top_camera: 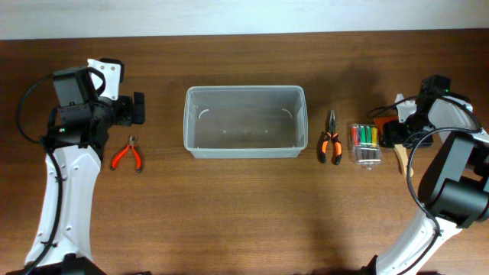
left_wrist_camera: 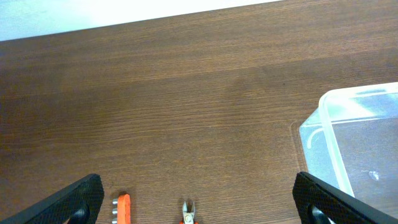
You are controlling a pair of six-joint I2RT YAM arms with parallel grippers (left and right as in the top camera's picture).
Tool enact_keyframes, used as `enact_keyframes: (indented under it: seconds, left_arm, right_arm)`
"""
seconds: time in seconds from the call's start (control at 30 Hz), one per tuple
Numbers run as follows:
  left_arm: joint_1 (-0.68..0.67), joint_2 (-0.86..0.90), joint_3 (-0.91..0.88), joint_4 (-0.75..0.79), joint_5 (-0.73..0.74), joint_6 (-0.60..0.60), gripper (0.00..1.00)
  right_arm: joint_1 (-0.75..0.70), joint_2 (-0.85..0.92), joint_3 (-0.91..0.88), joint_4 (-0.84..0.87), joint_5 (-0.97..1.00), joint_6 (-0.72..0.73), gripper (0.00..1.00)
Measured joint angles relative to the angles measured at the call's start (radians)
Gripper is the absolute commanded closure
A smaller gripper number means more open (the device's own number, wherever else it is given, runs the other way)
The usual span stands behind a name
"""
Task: Pack container
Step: 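Lower the right gripper and grasp the orange scraper blade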
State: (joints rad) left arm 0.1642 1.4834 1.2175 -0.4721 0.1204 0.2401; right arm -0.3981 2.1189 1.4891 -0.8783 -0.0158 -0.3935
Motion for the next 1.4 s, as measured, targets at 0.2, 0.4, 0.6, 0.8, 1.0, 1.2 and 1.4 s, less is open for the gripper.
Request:
enact_keyframes:
  seconds: [0.2,0.4,0.6,0.8,1.0,1.2,1.4]
  left_arm:
    - [0.0,0.0,0.0,0.0,0.0,0.0,0.01]
    - [0.0,0.0,0.0,0.0,0.0,0.0,0.01]
    - [0.0,0.0,0.0,0.0,0.0,0.0,0.01]
    - [0.0,0.0,0.0,0.0,0.0,0.0,0.01]
    - [0.0,0.0,0.0,0.0,0.0,0.0,0.01]
    - [0.0,0.0,0.0,0.0,0.0,0.0,0.01]
    - [0.0,0.0,0.0,0.0,0.0,0.0,0.01]
  right_arm:
    - [0.0,0.0,0.0,0.0,0.0,0.002,0.37]
    - [0.0,0.0,0.0,0.005,0.0,0.0,0.4]
    - [0.0,0.0,0.0,0.028,-0.001,0.001,0.43]
    - [0.0,0.0,-0.001,0.032,-0.001,0.001,0.46]
    - [0.0,0.0,-0.001,0.021,0.0,0.001,0.46]
    - [0.0,-0.001,-0.001,0.001,0.02,0.001,0.44]
    - [0.0,-0.004,-0.001,-0.008,0.07,0.001,0.45]
